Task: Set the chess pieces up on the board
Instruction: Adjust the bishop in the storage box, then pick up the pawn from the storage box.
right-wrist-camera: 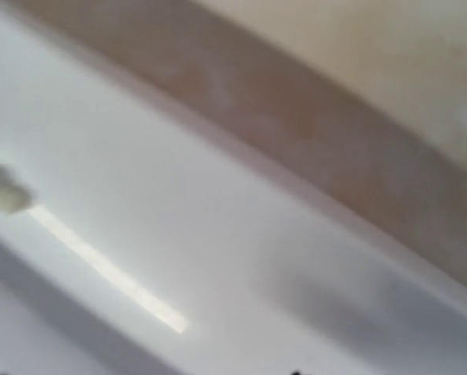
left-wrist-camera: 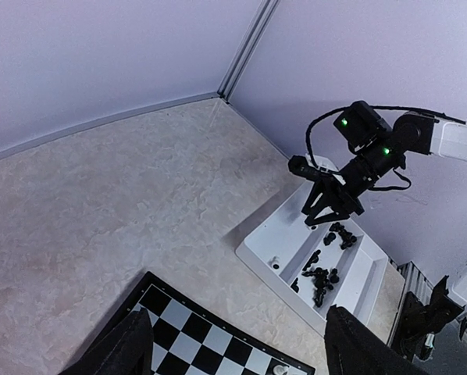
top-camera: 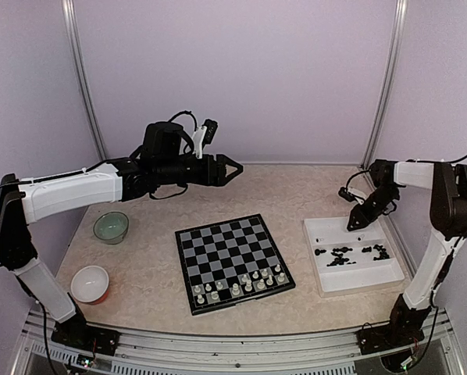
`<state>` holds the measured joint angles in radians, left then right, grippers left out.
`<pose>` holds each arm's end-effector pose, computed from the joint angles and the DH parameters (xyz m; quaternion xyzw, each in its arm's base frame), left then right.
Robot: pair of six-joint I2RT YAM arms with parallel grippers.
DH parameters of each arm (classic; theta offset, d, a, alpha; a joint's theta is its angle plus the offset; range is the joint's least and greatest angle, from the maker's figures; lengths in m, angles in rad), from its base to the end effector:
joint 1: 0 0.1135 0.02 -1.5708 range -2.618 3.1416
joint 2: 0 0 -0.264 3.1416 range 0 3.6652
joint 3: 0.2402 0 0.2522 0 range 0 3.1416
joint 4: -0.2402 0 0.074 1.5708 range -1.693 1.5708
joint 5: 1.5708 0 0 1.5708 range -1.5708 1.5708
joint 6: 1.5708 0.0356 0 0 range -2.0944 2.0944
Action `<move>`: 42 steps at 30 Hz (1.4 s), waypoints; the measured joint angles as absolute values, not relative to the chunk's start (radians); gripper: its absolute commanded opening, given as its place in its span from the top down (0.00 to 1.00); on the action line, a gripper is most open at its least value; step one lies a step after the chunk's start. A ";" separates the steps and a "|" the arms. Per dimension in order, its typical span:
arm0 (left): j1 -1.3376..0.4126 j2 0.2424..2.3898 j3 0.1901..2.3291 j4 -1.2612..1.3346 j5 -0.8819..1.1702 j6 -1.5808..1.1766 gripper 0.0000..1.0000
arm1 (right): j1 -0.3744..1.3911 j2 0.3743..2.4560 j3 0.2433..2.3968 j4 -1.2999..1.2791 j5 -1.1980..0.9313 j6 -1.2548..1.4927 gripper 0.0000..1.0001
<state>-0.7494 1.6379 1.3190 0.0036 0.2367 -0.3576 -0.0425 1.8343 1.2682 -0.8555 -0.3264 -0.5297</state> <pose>0.2816 -0.2734 0.3234 0.2245 0.7748 -0.3879 0.4459 0.3439 -0.0032 0.1811 -0.2491 0.9520 0.1347 0.1163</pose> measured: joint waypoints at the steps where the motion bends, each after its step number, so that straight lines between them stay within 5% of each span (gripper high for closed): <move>1: -0.749 1.639 1.319 0.004 0.236 -0.358 0.25 | -0.039 1.827 1.269 -0.865 -0.340 -0.548 0.68; 11: -0.751 1.647 1.319 0.001 0.237 -0.358 0.25 | 0.200 1.808 1.248 -0.845 -0.430 -0.670 0.70; 31: -0.755 1.624 1.313 -0.036 0.226 -0.357 0.25 | 0.256 1.928 1.265 -0.799 -0.357 -0.741 0.71; 42: -0.756 1.624 1.313 -0.038 0.228 -0.357 0.25 | 0.257 1.924 1.251 -0.759 -0.338 -0.748 0.87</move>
